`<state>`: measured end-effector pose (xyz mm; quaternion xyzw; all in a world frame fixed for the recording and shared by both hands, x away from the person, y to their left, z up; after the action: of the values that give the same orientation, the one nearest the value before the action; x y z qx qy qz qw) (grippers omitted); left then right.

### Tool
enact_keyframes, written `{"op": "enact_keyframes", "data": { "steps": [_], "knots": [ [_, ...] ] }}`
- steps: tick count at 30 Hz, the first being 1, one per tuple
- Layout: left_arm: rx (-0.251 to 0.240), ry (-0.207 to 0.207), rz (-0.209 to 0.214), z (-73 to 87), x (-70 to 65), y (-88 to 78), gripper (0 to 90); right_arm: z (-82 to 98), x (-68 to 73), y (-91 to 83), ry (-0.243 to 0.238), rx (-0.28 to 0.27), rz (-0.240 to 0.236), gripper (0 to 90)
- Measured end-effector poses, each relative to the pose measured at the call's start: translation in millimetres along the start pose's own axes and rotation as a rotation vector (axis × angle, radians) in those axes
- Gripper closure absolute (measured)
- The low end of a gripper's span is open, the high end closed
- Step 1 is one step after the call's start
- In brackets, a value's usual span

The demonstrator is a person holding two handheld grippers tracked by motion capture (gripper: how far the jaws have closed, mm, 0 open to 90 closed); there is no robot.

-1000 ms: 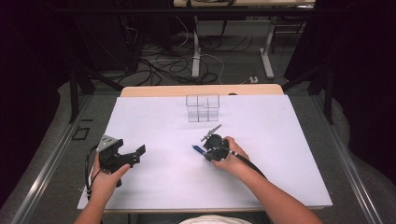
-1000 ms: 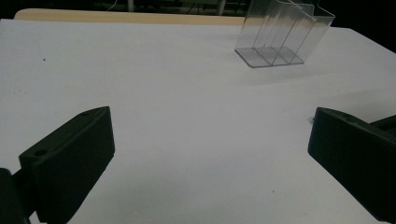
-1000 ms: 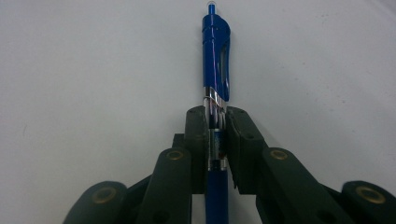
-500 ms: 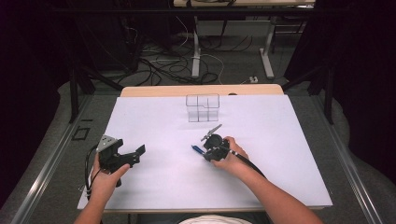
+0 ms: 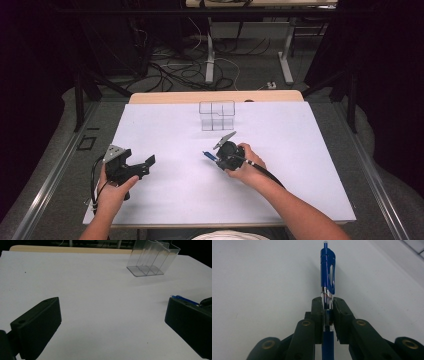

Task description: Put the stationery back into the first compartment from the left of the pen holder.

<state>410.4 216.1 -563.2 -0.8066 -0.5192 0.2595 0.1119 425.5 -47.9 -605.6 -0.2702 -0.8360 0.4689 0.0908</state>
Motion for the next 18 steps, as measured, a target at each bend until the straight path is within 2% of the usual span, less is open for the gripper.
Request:
{"op": "enact_keyframes", "data": {
  "steps": [2,3,4,7,10,18],
  "knots": [
    [0.001,0.001,0.0,0.1,0.0,0.1,0.5,-2.1,-1.4,-2.4,-0.008,-0.015,0.013,79.5],
    [0.001,0.001,0.001,0.1,-0.1,0.1,0.6,-2.5,-2.7,-3.2,-0.028,-0.024,0.017,79.5],
    [0.001,0.001,0.0,0.0,-0.1,0.1,0.5,-3.3,-3.4,-4.4,-0.025,-0.03,0.031,79.5],
    [0.001,0.001,0.001,0.2,-0.2,0.3,0.5,-5.8,-7.7,-9.8,-0.061,-0.054,0.083,79.5],
    [-0.001,0.001,0.001,0.1,-0.4,0.4,0.6,-10.9,-10.5,-14.4,-0.111,-0.104,0.128,79.5],
    [-0.001,0.0,0.001,0.2,-0.6,0.5,0.5,-23.2,-10.5,-31.3,-0.15,-0.223,0.204,79.5]
  ]
}}
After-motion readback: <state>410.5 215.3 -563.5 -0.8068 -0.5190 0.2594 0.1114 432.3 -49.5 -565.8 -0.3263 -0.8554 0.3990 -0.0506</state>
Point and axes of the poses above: each handheld gripper's, and its own axes: y roughly forward along the jaws, z roughly out of its underside, x roughly to its left, the point moved 10 cm from there along y, roughly forward along the jaws, and after that the axes turned 7 degrees about -y, right-handed, at the moved point
